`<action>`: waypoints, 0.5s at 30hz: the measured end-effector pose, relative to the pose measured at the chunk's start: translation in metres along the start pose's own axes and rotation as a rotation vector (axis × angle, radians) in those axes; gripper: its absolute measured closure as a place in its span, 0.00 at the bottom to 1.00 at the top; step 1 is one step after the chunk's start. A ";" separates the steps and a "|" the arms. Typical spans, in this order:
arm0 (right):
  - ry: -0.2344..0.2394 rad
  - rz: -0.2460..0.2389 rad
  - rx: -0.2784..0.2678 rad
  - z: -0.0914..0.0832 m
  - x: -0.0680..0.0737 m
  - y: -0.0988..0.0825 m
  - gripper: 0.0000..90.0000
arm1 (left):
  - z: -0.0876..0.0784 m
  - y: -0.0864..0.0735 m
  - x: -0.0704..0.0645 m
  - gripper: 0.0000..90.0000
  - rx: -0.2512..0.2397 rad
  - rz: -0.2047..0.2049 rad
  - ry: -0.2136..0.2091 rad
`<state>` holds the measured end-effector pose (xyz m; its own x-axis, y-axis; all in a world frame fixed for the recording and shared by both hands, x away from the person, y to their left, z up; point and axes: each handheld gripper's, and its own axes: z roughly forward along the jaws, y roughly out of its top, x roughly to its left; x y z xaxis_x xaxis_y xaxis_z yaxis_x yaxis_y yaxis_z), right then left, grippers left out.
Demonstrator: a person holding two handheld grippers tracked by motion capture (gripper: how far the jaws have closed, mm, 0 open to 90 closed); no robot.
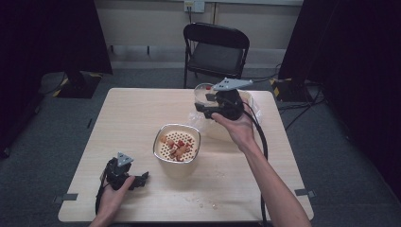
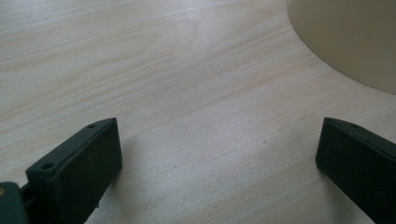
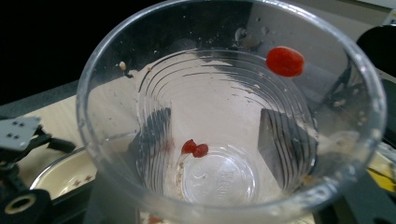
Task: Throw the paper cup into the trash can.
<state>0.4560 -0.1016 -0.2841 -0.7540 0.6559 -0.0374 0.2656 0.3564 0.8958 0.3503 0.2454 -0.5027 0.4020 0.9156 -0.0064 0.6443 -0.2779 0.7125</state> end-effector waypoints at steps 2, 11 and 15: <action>-0.033 0.027 -0.009 -0.001 -0.012 0.003 0.50 | 0.000 0.000 0.000 0.00 -0.001 0.000 0.000; -0.147 0.109 0.002 0.003 -0.047 0.002 0.49 | 0.000 0.000 0.000 0.00 -0.003 -0.003 0.001; -0.232 0.154 0.010 0.007 -0.066 -0.001 0.47 | 0.000 0.000 0.000 0.00 0.000 -0.001 0.000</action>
<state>0.5100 -0.1406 -0.2852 -0.5473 0.8369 -0.0026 0.3727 0.2465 0.8946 0.3503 0.2453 -0.5028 0.4014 0.9159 -0.0071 0.6446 -0.2770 0.7126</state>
